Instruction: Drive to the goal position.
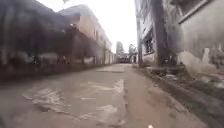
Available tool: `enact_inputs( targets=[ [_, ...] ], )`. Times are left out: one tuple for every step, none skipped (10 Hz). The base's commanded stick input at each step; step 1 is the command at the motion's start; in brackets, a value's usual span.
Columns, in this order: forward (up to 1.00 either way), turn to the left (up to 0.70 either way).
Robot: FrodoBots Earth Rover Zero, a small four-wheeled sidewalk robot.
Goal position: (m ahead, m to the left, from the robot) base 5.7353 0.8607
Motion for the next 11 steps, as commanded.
enact_inputs(
  targets=[
    [1.00, 0.00],
    [1.00, 0.00],
    [1.00, 0.00],
    [1.00, 0.00],
    [1.00, 0.00],
    [1.00, 0.00],
    [1.00, 0.00],
    [1.00, 0.00],
    [1.00, 0.00],
    [1.00, 0.00],
    [1.00, 0.00]
  ],
)
